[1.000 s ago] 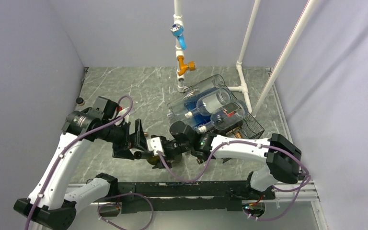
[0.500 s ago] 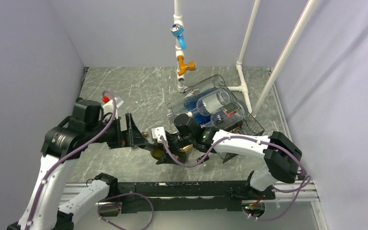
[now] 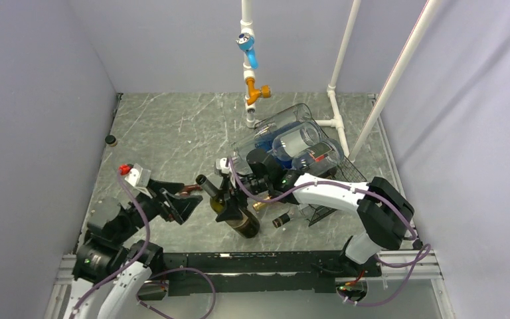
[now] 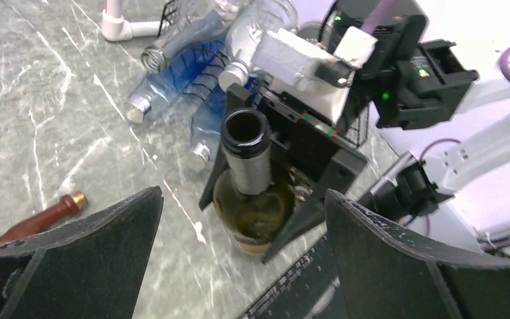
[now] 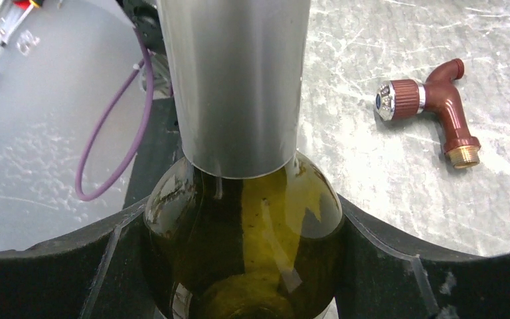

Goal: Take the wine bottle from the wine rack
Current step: Pick up the wine bottle from the wine rack.

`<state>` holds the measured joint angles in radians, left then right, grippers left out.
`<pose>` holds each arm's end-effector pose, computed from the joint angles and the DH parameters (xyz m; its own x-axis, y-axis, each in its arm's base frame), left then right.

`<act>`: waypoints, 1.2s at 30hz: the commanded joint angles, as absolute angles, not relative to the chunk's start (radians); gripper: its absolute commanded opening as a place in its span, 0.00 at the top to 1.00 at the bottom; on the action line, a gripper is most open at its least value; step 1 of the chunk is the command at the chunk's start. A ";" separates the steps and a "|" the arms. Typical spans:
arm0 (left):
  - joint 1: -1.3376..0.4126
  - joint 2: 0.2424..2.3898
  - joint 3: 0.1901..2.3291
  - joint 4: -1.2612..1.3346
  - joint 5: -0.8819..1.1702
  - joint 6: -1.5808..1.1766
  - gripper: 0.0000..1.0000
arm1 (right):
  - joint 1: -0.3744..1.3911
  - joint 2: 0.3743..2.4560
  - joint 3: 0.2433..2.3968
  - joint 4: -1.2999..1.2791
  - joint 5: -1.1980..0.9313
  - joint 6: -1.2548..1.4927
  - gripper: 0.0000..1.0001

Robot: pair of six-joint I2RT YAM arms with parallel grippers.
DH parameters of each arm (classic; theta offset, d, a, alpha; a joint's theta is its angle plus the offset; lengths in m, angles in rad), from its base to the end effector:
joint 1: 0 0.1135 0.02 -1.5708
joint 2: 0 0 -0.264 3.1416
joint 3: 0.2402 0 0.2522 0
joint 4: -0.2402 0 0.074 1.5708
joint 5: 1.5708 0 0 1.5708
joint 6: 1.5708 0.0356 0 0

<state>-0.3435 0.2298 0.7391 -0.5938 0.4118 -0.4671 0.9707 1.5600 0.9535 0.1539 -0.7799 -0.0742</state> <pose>0.0459 -0.0315 0.3365 -0.3790 -0.3027 -0.8745 0.5751 0.6633 -0.4788 0.1724 0.2963 0.2437 -0.1763 -0.3510 -0.9196 -0.9596 -0.1468 0.2400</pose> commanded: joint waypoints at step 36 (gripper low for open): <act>-0.583 0.552 0.261 0.598 0.254 -0.686 0.46 | 0.868 1.589 0.999 0.389 -0.934 0.158 1.00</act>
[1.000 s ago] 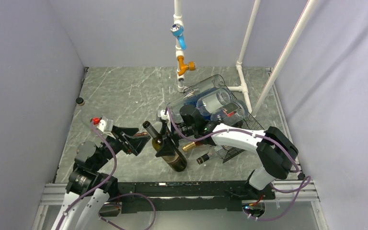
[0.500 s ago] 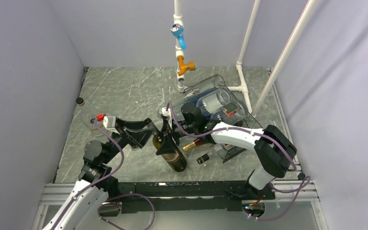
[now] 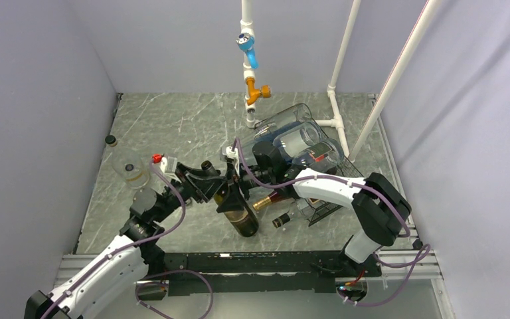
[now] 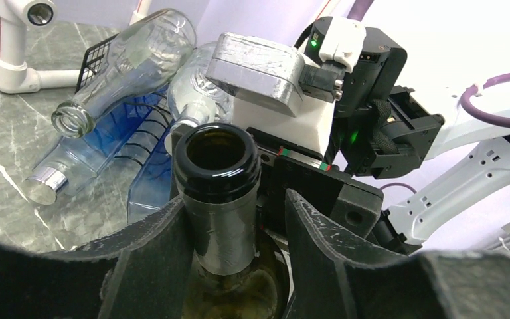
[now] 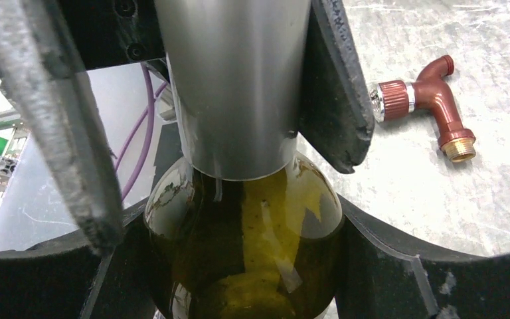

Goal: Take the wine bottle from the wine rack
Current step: Pick up the wine bottle from the wine rack.

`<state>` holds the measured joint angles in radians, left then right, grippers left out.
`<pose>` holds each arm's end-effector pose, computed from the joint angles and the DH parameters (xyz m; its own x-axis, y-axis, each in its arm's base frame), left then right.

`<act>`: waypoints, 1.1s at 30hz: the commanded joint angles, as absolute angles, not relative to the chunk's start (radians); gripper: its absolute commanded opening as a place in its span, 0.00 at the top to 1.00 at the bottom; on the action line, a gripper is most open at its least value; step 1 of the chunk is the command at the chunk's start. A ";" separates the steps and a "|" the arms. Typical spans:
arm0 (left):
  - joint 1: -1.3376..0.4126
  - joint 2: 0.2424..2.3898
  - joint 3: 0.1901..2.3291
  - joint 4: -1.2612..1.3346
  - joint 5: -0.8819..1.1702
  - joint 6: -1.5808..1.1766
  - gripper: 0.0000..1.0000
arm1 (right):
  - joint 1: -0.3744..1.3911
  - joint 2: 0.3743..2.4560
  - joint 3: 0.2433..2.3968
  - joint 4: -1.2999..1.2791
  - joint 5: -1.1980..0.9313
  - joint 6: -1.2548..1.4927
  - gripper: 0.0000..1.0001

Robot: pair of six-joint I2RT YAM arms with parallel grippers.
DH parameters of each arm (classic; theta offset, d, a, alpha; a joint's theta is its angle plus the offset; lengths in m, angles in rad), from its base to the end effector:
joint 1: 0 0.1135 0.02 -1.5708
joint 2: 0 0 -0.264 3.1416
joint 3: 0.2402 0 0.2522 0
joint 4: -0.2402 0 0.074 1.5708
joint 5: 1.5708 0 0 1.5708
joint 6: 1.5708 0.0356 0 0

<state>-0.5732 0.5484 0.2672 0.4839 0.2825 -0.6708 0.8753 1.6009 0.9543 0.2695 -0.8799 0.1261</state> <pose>0.1229 -0.0911 0.2626 -0.3339 -0.4950 -0.8022 0.6928 0.4482 -0.5649 0.2029 0.2859 0.2421 -0.3533 -0.2983 -0.8867 -0.9111 -0.1051 0.3985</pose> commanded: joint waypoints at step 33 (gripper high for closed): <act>-0.587 0.497 0.557 0.175 0.243 -0.464 1.00 | 0.861 1.582 1.175 0.062 -1.059 0.015 0.00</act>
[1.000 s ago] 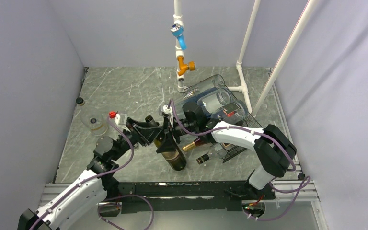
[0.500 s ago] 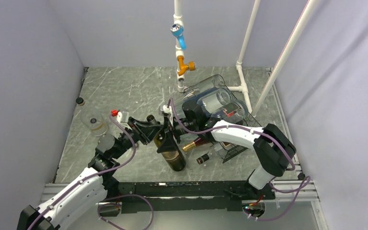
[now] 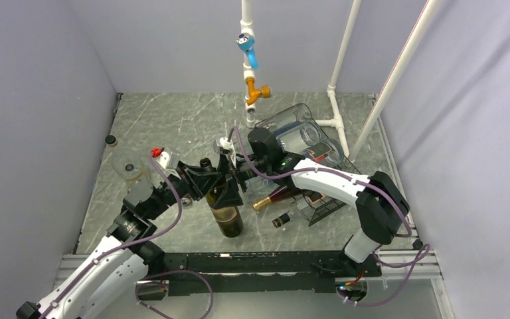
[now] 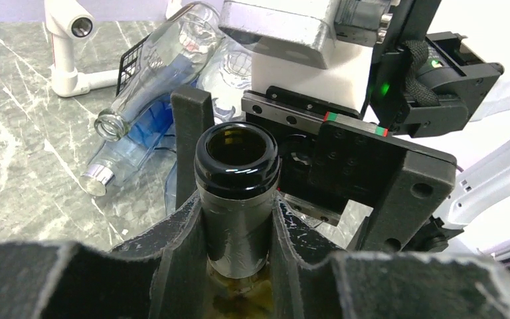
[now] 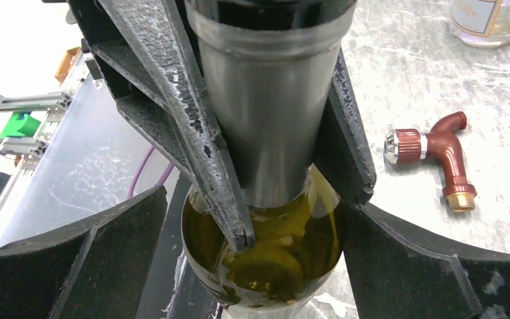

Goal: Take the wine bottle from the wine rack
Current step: Pick up the wine bottle from the wine rack.

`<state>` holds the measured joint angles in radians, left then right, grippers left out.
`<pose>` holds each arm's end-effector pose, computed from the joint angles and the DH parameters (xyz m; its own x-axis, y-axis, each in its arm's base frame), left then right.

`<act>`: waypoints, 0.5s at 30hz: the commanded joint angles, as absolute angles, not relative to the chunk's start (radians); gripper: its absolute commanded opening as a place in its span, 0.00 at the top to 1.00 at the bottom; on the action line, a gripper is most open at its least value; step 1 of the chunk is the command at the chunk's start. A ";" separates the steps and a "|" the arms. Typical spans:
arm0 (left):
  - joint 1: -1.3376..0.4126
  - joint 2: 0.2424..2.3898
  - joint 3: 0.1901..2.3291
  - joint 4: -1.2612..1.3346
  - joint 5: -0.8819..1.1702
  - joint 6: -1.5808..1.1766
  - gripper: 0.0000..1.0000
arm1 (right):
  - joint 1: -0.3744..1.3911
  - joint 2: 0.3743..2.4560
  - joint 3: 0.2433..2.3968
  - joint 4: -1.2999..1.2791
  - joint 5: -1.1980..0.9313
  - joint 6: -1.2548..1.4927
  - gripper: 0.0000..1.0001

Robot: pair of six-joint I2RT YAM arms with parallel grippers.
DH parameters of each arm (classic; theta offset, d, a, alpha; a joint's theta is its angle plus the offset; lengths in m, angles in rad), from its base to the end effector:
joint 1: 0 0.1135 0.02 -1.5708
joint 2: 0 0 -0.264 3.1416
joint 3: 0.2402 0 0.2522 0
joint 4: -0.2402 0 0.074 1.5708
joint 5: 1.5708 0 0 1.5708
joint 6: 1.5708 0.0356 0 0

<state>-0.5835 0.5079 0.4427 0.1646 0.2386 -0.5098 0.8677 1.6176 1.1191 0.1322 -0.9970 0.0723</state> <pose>0.1170 -0.0873 0.2966 -0.2847 -0.3802 -0.8800 0.6790 0.5680 -0.4651 0.2121 0.2965 0.2794 -0.2975 -0.2904 -0.9095 -0.9020 -0.2268 0.3675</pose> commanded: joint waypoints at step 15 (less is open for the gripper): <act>-0.587 0.519 0.758 -0.046 0.140 -0.290 1.00 | 0.809 1.504 1.358 -0.484 -1.041 -0.474 0.00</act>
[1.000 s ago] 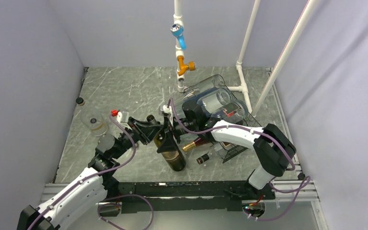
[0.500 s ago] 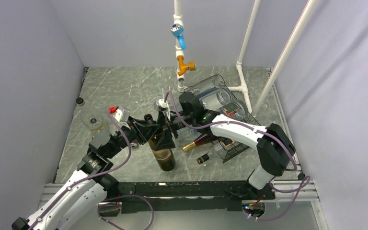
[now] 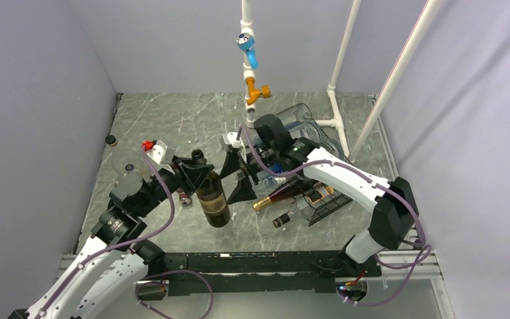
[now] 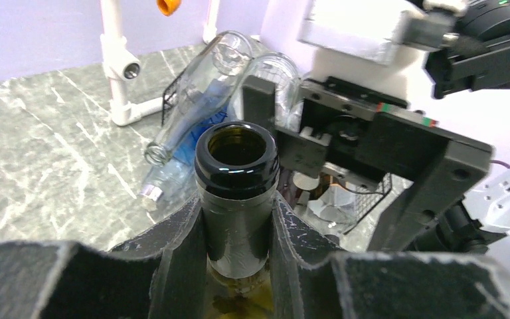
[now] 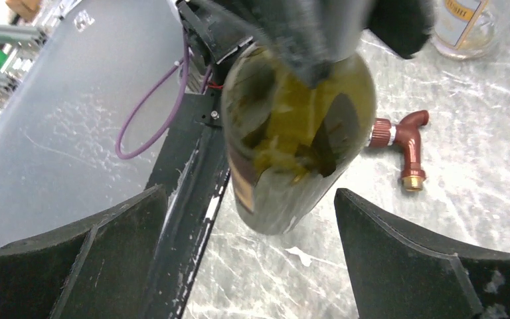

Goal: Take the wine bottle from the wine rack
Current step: Pick up the wine bottle from the wine rack, then place the wine bottle at the corner of the board.

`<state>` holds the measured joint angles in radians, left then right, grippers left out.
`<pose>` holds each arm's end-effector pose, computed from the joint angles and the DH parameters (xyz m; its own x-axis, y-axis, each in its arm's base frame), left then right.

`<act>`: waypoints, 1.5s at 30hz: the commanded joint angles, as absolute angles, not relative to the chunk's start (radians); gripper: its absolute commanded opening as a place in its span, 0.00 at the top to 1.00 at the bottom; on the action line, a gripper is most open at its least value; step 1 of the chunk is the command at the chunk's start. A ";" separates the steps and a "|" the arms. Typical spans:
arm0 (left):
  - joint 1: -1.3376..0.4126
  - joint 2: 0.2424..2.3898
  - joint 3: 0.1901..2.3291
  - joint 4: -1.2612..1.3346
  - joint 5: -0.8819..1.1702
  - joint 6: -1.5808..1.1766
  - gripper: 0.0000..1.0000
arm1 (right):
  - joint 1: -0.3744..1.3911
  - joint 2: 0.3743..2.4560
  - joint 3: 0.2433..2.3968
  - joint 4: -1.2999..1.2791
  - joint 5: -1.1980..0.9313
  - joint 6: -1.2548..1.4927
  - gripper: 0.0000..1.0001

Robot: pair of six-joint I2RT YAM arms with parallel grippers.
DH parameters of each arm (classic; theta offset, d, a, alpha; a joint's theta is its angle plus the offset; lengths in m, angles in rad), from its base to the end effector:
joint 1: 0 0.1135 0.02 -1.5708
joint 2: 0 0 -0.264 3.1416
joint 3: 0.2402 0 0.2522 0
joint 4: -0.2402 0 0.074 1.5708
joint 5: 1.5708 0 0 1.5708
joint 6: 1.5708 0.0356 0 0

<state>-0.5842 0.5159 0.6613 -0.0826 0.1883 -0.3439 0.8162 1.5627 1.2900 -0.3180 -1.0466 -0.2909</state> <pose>0.1071 -0.0788 0.3454 -0.1859 -0.2741 -0.9436 0.6744 0.6628 -0.3254 0.2147 0.2733 0.3182 -0.1196 -0.3368 -0.9339 -0.9306 -0.2898 0.2237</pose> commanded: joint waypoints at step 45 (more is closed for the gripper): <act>0.066 1.310 1.024 0.673 0.134 -0.069 1.00 | 0.678 1.464 1.366 -0.726 -1.061 -0.773 0.00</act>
